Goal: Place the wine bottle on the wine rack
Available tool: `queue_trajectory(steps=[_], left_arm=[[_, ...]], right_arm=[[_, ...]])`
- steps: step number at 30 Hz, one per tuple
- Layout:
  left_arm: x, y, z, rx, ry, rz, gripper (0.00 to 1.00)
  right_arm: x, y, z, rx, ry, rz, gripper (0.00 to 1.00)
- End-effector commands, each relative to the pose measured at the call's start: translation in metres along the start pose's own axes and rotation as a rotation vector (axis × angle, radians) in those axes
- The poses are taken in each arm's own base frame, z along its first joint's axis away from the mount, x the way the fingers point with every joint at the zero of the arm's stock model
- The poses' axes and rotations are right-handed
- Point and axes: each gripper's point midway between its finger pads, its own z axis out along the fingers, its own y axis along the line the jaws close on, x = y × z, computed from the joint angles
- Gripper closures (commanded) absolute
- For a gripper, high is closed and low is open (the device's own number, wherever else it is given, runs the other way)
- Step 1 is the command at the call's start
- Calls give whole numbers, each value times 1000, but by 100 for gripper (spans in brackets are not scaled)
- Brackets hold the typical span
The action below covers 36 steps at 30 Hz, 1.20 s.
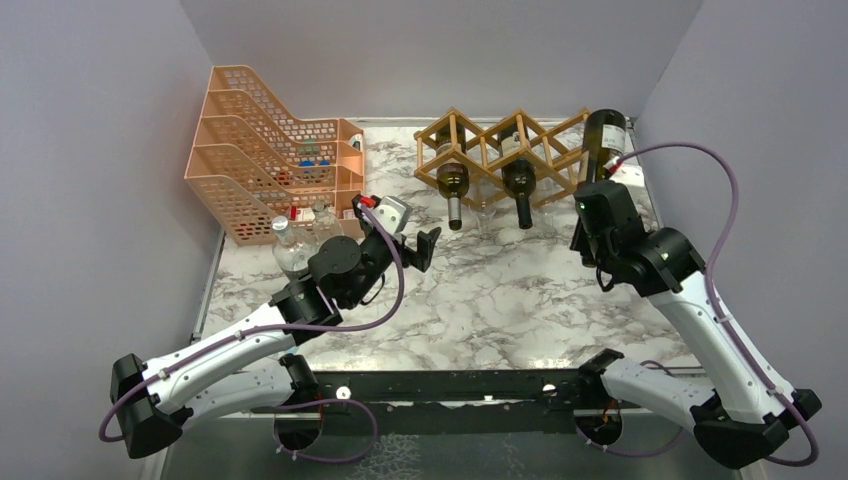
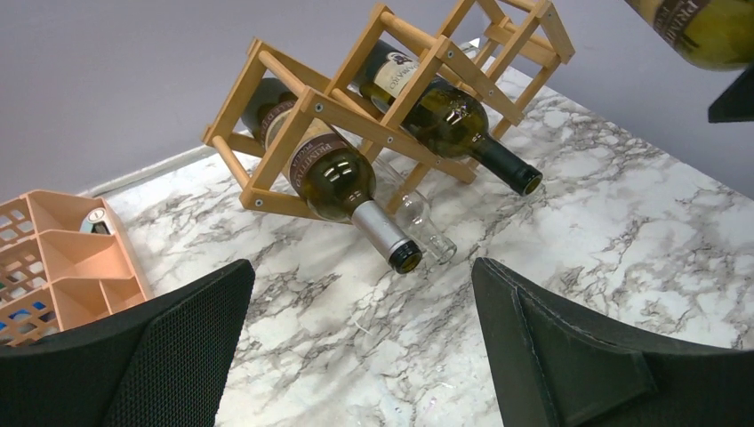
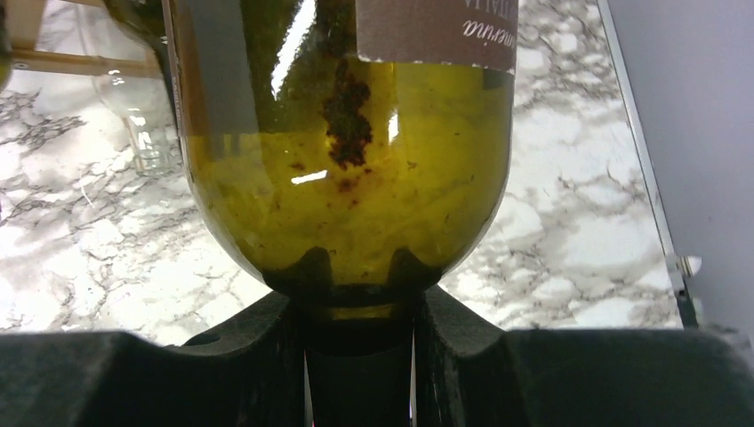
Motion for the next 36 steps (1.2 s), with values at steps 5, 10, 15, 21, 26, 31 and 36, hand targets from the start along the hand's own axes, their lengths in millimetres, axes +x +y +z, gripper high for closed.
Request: queue_trajectory(steps=[5, 10, 15, 21, 26, 31, 36], left_arm=[[-2, 3, -10, -15, -9, -58, 1], [-4, 4, -14, -12, -20, -66, 1], [-6, 7, -17, -14, -30, -64, 1], [-9, 9, -21, -18, -42, -66, 1], [-10, 8, -23, -11, -47, -68, 1], [-15, 10, -27, -12, -67, -84, 1], [-17, 11, -29, -10, -78, -87, 1]], right_arm=[[24, -26, -8, 95, 18, 177, 99], [53, -14, 5, 59, 90, 198, 99], [65, 9, 22, -6, 124, 181, 99], [59, 24, 44, -23, 113, 102, 99], [43, 17, 64, -27, 128, 68, 99], [35, 11, 74, -39, 134, 63, 99], [41, 8, 79, -33, 160, 28, 99]])
